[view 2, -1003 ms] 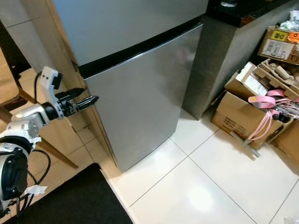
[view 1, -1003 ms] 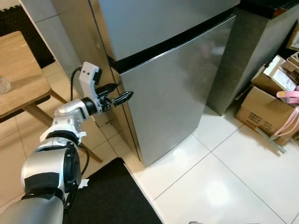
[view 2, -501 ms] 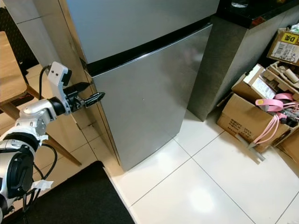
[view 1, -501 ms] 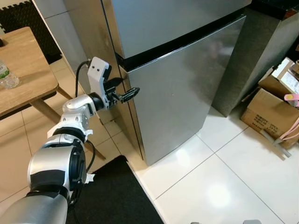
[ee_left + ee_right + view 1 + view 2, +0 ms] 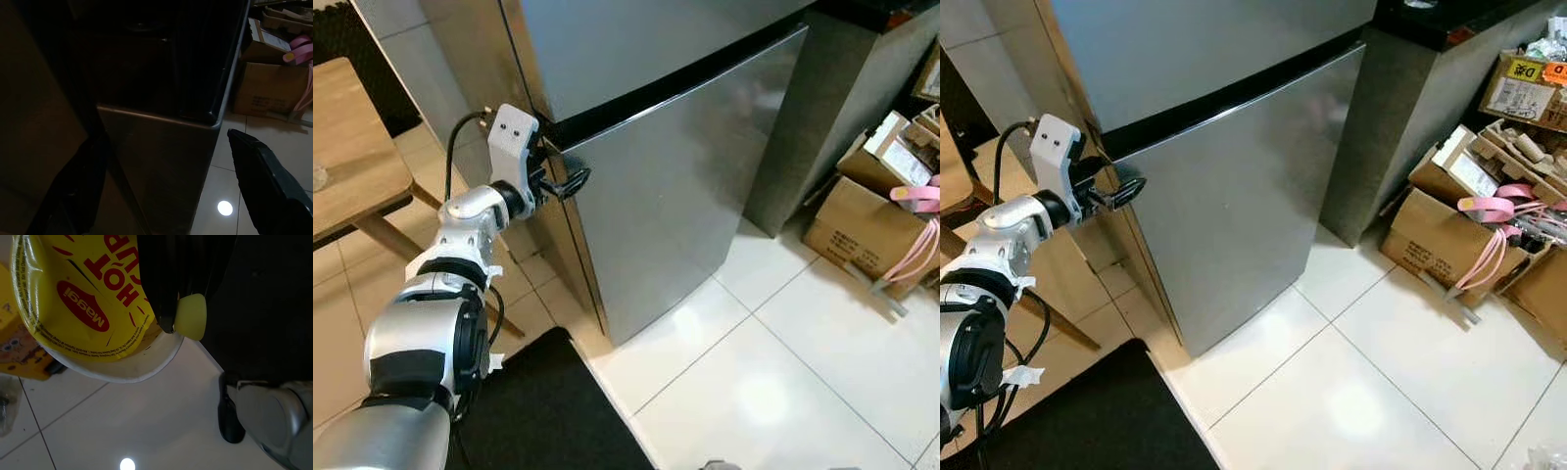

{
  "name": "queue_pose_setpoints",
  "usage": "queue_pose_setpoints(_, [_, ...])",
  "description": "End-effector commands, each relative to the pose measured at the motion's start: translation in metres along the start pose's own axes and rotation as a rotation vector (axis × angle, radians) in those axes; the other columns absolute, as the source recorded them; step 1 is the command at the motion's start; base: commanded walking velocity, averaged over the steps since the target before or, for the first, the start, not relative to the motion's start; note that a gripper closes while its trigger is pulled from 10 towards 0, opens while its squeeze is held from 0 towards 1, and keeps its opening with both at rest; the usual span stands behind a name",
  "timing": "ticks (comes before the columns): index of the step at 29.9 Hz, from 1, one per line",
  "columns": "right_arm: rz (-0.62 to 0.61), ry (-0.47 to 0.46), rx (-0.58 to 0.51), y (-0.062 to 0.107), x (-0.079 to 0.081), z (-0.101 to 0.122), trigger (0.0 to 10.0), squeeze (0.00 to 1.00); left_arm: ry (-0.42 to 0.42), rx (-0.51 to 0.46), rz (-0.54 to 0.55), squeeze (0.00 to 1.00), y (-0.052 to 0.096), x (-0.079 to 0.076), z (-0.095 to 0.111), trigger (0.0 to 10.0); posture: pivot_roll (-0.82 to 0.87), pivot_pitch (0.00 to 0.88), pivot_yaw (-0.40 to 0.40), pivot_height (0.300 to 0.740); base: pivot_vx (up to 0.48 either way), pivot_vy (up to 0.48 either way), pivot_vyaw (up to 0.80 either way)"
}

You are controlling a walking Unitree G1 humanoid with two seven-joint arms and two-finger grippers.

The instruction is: Restocking fridge

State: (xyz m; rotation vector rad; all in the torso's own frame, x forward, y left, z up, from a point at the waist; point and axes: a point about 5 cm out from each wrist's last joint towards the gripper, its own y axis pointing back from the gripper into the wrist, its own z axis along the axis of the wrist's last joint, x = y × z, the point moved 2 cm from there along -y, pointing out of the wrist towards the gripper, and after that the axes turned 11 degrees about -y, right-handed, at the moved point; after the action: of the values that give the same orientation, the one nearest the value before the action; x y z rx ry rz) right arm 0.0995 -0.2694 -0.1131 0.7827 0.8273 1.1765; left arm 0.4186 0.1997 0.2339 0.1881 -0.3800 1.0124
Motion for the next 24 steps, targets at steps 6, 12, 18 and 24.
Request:
queue_pose_setpoints(6, [-0.018, 0.01, 0.04, 0.006, -0.009, -0.017, 10.0, 0.0, 0.064, -0.029, -0.068, 0.0, -0.006, -0.012, 0.001, 10.0, -0.2, 0.226, 0.035, 0.74, 0.0, 0.0, 0.0])
queue_pose_setpoints(12, [-0.016, 0.014, 0.039, 0.005, -0.008, -0.015, 10.0, 0.0, 0.068, -0.07, -0.198, 0.0, -0.013, -0.035, 0.0, 10.0, -0.19, 0.221, 0.03, 0.74, 0.0, 0.0, 0.0])
queue_pose_setpoints(18, [-0.011, 0.018, 0.032, 0.003, -0.005, -0.011, 10.0, 0.0, 0.07, -0.072, -0.229, 0.0, -0.013, -0.04, -0.002, 10.0, -0.19, 0.218, 0.029, 0.74, 0.0, 0.0, 0.0])
queue_pose_setpoints(24, [-0.01, 0.019, 0.028, 0.003, -0.004, -0.009, 10.0, 0.0, 0.063, -0.08, -0.262, 0.0, -0.013, -0.044, -0.001, 10.0, -0.18, 0.216, 0.032, 0.74, 0.0, 0.0, 0.0])
